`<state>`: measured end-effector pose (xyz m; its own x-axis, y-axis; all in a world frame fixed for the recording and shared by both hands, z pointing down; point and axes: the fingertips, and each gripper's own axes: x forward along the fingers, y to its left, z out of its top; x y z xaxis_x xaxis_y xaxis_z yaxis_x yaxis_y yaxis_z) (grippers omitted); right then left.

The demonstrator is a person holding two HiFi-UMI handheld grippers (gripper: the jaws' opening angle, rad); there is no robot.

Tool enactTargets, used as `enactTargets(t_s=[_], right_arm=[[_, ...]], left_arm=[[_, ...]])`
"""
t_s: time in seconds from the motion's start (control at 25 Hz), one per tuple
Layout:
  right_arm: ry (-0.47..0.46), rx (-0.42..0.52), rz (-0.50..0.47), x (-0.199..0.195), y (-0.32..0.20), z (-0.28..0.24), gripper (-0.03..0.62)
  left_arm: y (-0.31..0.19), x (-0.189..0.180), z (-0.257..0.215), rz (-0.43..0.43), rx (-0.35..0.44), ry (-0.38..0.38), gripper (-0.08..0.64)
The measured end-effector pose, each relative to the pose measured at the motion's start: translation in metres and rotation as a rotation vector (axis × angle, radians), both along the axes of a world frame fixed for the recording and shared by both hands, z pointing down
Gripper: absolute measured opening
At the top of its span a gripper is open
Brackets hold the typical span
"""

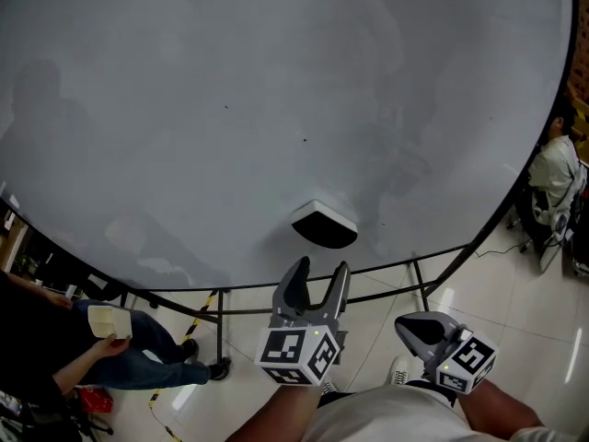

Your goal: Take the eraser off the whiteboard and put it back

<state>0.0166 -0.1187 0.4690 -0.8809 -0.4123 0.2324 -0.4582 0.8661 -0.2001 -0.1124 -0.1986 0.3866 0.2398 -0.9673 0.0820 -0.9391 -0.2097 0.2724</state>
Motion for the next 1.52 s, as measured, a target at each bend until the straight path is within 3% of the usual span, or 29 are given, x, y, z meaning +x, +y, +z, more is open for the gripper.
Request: enactTargets(t_s=[0.12,0.24,0.44,0.76,1.24,1.36,1.52], right_arm=[[0.002,-0.007,0.003,0.001,0.000,0.003,0.002],[0.005,-0.002,0.003,0.003,-0.001,0.003,0.002],[0.027,0.008,0.006,0.007,-0.001,0.006,0.002],[0.036,0.012,0.020,0.011,-0.001,0.011,0.002],[0.049,0.002,0.022,0.010,-0.003,0.014,0.002],[0.042,-0.009,0.024,0.009,-0.003,0.015,0.002],[0.036,-0.023,0.027,0.009,-0.001,0.018,0.002]], left_arm=[[-0.017,0.002,-0.010,-0.017,-0.003,0.090,0.308],[-0.030,0.003,-0.022,-0.046,0.013,0.127,0.313],[-0.041,0.005,-0.031,-0.064,0.023,0.126,0.311],[-0.052,-0.005,-0.031,-0.168,-0.006,0.070,0.292],[-0.054,-0.005,-0.030,-0.128,-0.007,0.053,0.267],[-0.052,-0.002,-0.030,-0.092,-0.002,-0.018,0.264],[-0.046,0.005,-0.030,-0.057,0.030,-0.267,0.262]])
